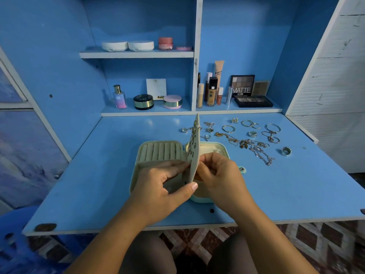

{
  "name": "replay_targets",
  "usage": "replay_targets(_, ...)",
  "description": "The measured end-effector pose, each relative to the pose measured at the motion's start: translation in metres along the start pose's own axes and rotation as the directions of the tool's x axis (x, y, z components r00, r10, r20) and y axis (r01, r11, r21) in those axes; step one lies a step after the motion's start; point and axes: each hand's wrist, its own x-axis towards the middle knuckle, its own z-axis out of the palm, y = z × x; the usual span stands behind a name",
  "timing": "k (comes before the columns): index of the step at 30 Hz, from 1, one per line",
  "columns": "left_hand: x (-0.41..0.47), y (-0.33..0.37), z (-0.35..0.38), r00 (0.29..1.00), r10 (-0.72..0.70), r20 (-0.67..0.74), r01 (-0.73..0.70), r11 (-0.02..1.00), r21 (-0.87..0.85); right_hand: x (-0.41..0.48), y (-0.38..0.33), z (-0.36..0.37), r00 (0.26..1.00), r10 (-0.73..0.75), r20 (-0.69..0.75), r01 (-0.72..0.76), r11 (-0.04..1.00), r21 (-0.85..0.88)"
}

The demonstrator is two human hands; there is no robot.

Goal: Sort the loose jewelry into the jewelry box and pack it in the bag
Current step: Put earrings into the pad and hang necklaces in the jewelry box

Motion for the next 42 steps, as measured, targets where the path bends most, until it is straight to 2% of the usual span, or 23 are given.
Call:
replay_targets(9,0.0,-0.002,-0.001,1.0,-0.018,0.015,0.018,1.0,0.009,0.011,-0.006,-0.009,0.983,-0.089,0.161,0.127,0.961,-0.245)
replay_targets(15,0.001,-0.002,0.0,1.0,0.008,0.011,-0.009,0.996,0.092,0.009,-0.008,-0.017,0.972,-0.154,0.177,0.204,0.927,-0.315)
replay_targets(17,0.0,0.0,0.002,1.0,0.012,-0.004,-0.012,0.988,0.157,0.006,-0.009,-0.021,0.987,-0.111,0.117,0.13,0.976,-0.175)
replay_targets(18,0.001,0.001,0.004,1.0,0.009,0.002,-0.009,0.985,0.175,0.004,-0.009,-0.024,0.995,-0.066,0.071,0.068,0.998,-0.017)
replay_targets(20,0.002,0.002,0.006,1.0,0.008,0.029,-0.013,0.98,0.198,-0.002,-0.013,-0.031,0.999,0.051,-0.007,-0.047,0.96,0.275)
replay_targets(21,0.002,0.002,0.007,0.999,0.004,0.032,-0.011,0.976,0.218,-0.003,-0.014,-0.035,0.996,0.086,-0.033,-0.071,0.941,0.332)
replay_targets(23,0.006,0.002,0.005,1.0,0.019,0.006,-0.019,0.954,0.3,-0.006,-0.014,-0.043,0.994,0.101,-0.032,-0.085,0.938,0.337)
replay_targets(26,0.015,0.004,0.0,1.0,0.022,-0.005,-0.018,0.912,0.41,-0.01,-0.01,-0.051,0.994,0.094,-0.054,-0.083,0.98,0.178)
replay_targets(28,0.025,0.003,-0.006,0.999,-0.029,0.024,0.014,0.877,0.48,-0.01,-0.002,-0.056,0.993,0.036,-0.11,-0.047,0.994,-0.098)
replay_targets(30,0.035,-0.001,-0.013,0.995,-0.089,0.05,0.048,0.841,0.54,-0.01,0.007,-0.061,0.99,-0.049,-0.134,-0.006,0.922,-0.387)
replay_targets(32,0.045,-0.007,-0.019,0.99,-0.131,0.051,0.08,0.823,0.562,-0.011,0.014,-0.062,0.988,-0.094,-0.126,0.011,0.84,-0.543)
replay_targets(37,0.055,-0.022,-0.019,0.982,-0.182,0.042,0.118,0.778,0.617,-0.015,0.03,-0.057,0.981,-0.172,-0.094,0.055,0.703,-0.709)
replay_targets(42,0.054,-0.028,-0.013,0.986,-0.169,0.013,0.119,0.746,0.655,-0.013,0.025,-0.061,0.982,-0.182,-0.045,0.079,0.619,-0.782)
